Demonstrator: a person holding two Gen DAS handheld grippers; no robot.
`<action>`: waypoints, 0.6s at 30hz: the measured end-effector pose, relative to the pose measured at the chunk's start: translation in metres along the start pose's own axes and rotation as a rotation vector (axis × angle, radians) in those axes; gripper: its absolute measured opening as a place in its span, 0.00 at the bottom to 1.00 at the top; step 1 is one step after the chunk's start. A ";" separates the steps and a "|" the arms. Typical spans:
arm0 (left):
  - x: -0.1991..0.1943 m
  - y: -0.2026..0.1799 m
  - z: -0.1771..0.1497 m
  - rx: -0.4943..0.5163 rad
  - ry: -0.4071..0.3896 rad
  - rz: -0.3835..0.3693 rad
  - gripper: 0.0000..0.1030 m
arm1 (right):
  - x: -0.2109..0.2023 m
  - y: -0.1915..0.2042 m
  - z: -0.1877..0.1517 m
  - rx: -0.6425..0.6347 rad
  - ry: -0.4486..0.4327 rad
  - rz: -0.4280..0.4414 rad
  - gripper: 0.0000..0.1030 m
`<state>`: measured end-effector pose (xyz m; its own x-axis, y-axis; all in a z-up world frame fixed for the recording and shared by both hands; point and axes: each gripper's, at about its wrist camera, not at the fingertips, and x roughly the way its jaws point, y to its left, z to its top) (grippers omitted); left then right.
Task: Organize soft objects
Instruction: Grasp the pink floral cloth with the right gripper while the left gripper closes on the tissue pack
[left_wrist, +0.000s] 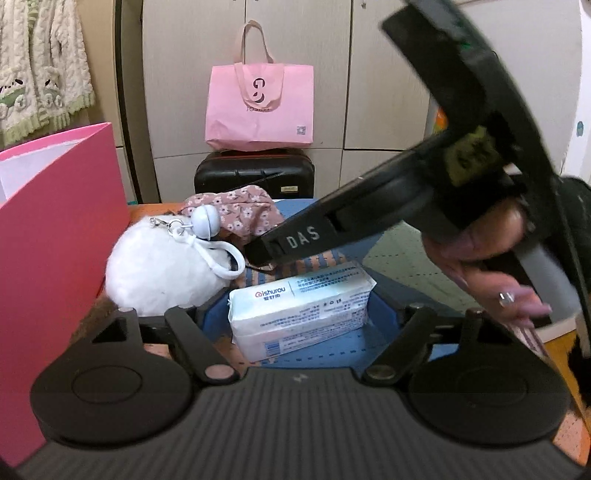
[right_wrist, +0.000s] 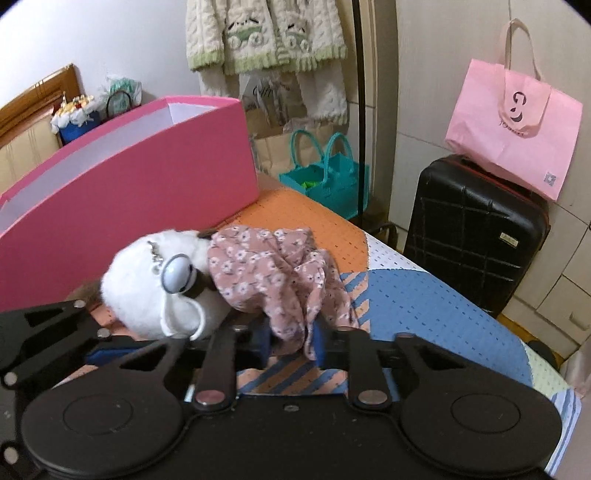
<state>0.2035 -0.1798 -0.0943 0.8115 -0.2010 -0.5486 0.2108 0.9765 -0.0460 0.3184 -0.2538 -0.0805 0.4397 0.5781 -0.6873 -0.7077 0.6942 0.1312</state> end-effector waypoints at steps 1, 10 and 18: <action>0.000 0.001 0.000 -0.001 -0.001 -0.002 0.73 | -0.002 0.001 -0.002 0.010 -0.011 -0.005 0.18; -0.009 0.009 0.000 -0.030 0.002 -0.079 0.73 | -0.027 0.012 -0.023 0.114 -0.067 -0.137 0.17; -0.022 0.019 -0.002 -0.048 0.010 -0.089 0.73 | -0.044 0.020 -0.042 0.195 -0.109 -0.313 0.17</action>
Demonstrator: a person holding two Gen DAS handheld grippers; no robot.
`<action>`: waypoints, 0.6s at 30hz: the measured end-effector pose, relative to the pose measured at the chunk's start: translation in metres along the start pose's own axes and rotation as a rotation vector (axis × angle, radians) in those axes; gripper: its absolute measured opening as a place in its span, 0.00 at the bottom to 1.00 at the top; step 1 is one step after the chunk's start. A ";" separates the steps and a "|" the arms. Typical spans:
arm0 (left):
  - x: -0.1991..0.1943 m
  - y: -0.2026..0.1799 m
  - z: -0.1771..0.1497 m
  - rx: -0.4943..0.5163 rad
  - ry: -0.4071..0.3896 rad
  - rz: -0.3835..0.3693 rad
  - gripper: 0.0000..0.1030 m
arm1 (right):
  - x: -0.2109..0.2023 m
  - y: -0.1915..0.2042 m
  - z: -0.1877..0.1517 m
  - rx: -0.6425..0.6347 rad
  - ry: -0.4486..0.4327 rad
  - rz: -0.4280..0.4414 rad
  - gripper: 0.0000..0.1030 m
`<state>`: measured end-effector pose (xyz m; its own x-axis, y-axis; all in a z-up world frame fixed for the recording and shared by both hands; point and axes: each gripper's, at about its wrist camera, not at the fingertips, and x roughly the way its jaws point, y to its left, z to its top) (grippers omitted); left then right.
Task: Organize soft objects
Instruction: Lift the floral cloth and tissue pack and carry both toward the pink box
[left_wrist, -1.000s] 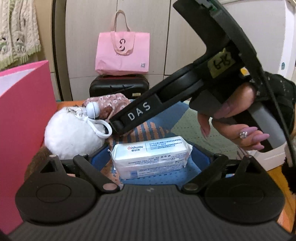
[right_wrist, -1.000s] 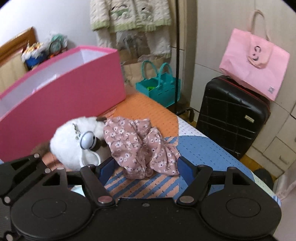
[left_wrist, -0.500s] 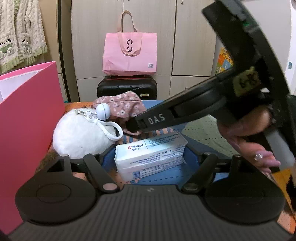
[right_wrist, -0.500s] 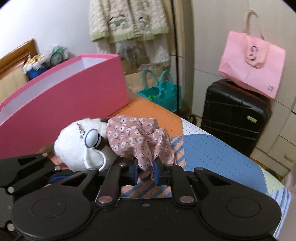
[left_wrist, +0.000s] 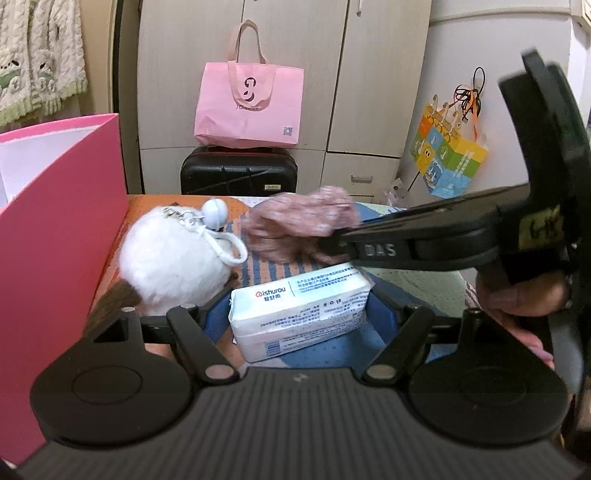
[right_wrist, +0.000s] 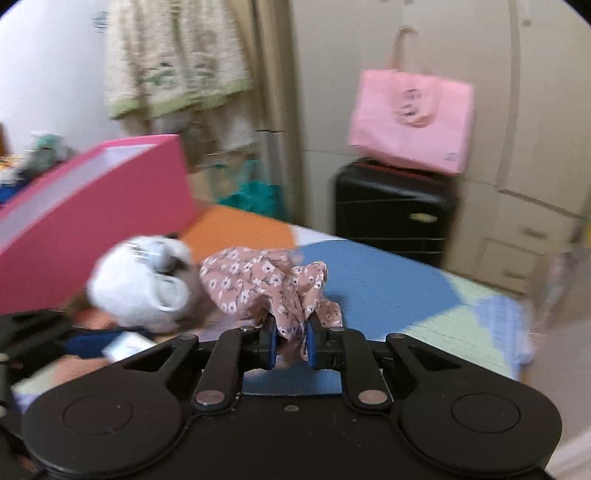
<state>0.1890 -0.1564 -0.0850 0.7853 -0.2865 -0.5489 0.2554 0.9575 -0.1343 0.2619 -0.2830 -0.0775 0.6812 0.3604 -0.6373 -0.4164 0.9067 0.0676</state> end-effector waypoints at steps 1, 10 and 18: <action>-0.002 0.002 -0.001 -0.004 0.007 -0.004 0.73 | -0.002 0.000 -0.002 0.000 -0.007 -0.027 0.17; -0.019 0.011 -0.006 -0.007 0.031 -0.016 0.73 | -0.022 -0.006 -0.025 0.093 -0.019 -0.026 0.17; -0.035 0.019 -0.017 0.000 0.083 -0.019 0.73 | -0.046 0.009 -0.050 0.133 -0.045 -0.093 0.18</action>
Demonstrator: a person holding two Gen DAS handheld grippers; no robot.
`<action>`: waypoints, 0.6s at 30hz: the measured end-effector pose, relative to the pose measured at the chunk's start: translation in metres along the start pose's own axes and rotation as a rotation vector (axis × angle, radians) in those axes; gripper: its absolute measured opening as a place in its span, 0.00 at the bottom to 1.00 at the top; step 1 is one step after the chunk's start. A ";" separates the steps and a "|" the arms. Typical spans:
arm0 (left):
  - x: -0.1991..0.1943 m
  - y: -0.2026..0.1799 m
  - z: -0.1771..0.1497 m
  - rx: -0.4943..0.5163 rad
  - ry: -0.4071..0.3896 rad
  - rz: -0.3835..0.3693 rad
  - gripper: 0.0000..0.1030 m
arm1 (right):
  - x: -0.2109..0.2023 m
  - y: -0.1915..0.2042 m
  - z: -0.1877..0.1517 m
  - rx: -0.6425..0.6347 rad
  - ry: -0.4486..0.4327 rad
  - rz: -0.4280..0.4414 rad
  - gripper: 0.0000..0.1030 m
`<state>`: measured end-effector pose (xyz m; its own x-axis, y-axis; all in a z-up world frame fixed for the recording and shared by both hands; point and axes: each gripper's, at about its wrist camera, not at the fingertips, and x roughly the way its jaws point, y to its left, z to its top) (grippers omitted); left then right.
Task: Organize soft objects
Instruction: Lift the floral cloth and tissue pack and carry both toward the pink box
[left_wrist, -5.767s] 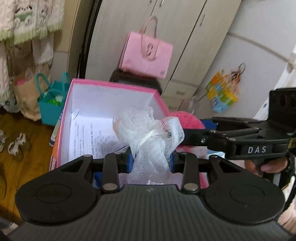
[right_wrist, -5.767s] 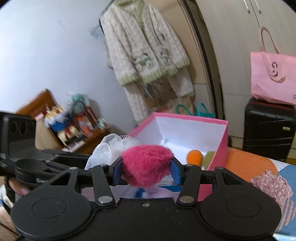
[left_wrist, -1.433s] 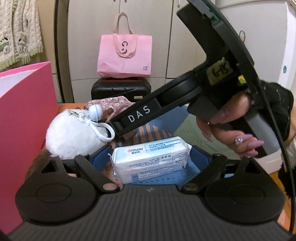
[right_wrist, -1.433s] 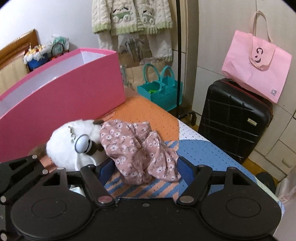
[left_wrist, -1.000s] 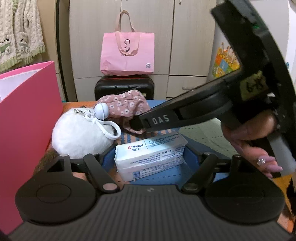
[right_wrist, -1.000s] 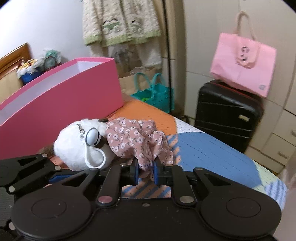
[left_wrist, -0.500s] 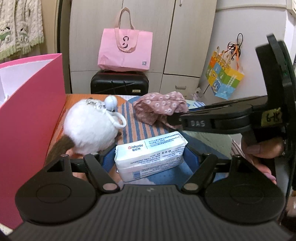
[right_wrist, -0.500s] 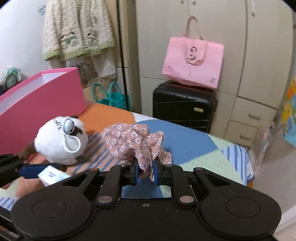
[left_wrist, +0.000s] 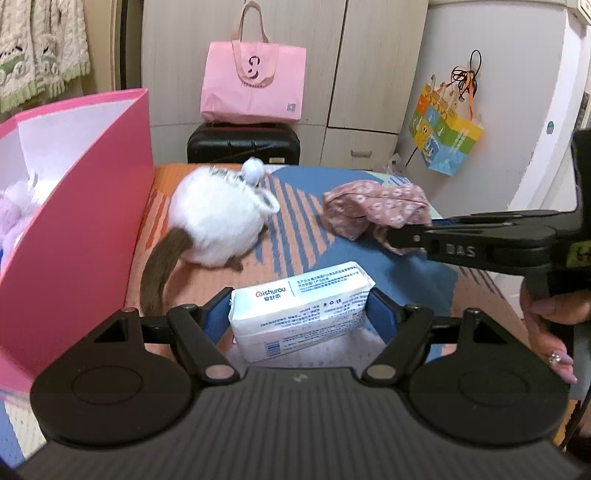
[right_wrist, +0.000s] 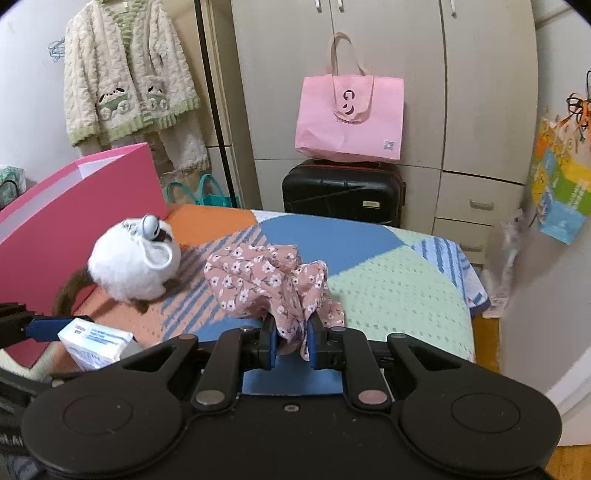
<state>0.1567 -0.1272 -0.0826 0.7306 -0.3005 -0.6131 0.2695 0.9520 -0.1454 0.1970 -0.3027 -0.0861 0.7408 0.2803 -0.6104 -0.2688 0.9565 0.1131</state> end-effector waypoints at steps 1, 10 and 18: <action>-0.001 0.002 -0.002 -0.008 0.007 -0.001 0.73 | -0.003 0.001 -0.002 -0.001 0.002 -0.001 0.19; -0.016 0.003 -0.014 0.012 0.007 -0.019 0.73 | -0.037 0.013 -0.028 -0.016 -0.003 0.009 0.19; -0.028 0.007 -0.015 0.012 0.041 -0.082 0.73 | -0.068 0.025 -0.052 -0.020 0.031 0.053 0.19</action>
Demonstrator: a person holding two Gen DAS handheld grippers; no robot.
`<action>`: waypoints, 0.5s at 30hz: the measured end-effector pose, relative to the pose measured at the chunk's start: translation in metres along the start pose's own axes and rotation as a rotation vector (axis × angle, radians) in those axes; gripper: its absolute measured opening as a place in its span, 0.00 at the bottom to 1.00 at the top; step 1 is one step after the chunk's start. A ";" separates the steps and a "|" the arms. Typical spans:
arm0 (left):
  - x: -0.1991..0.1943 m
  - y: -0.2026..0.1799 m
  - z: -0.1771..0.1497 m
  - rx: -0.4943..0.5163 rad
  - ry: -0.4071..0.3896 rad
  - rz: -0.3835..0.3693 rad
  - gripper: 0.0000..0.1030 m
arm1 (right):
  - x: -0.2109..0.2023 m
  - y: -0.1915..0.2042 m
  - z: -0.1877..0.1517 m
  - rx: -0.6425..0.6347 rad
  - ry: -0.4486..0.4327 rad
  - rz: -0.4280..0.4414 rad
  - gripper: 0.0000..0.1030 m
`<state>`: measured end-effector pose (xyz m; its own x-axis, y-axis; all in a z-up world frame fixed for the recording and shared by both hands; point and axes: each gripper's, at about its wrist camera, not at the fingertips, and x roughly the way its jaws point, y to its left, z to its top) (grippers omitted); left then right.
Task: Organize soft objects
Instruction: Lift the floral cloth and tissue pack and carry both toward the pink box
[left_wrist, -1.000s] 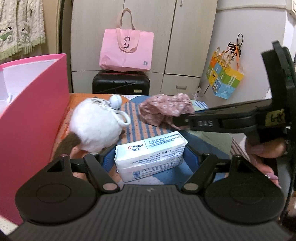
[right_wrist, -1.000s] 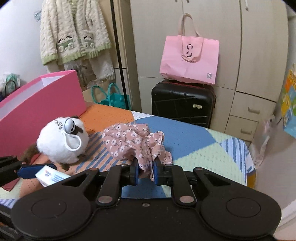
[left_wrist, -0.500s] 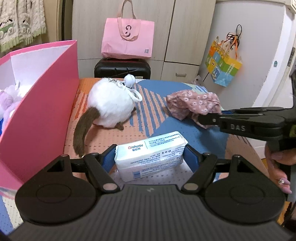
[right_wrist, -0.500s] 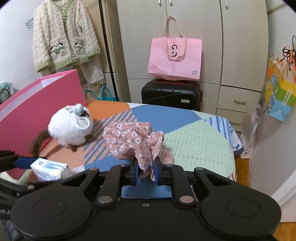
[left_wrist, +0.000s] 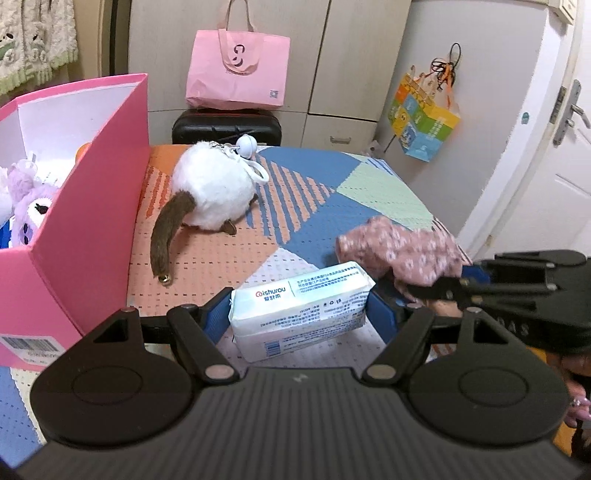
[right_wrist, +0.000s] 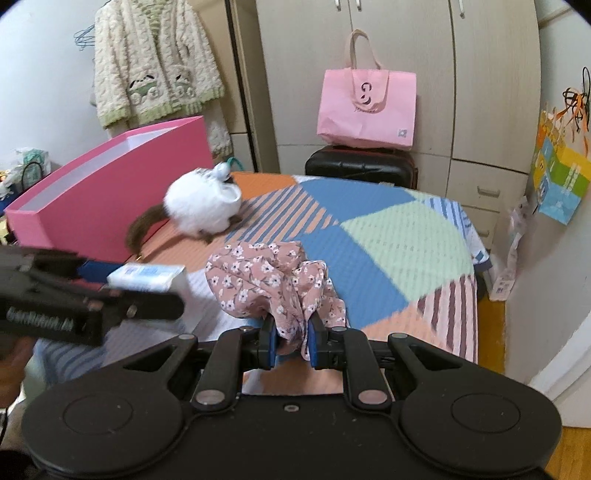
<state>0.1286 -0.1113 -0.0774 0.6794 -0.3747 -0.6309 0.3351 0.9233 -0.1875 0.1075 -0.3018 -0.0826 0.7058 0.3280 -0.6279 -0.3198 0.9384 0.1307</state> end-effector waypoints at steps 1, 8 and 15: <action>-0.002 0.000 -0.001 0.001 0.001 -0.011 0.73 | -0.003 0.001 -0.003 -0.001 0.006 0.004 0.19; -0.015 0.000 -0.004 -0.002 0.013 -0.100 0.73 | -0.034 0.012 -0.008 -0.082 0.035 0.010 0.19; -0.037 0.008 -0.007 -0.002 0.038 -0.157 0.73 | -0.052 0.025 -0.005 -0.094 0.070 0.075 0.19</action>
<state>0.1017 -0.0895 -0.0613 0.5937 -0.5114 -0.6213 0.4338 0.8537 -0.2881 0.0596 -0.2962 -0.0507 0.6334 0.3850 -0.6712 -0.4296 0.8965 0.1089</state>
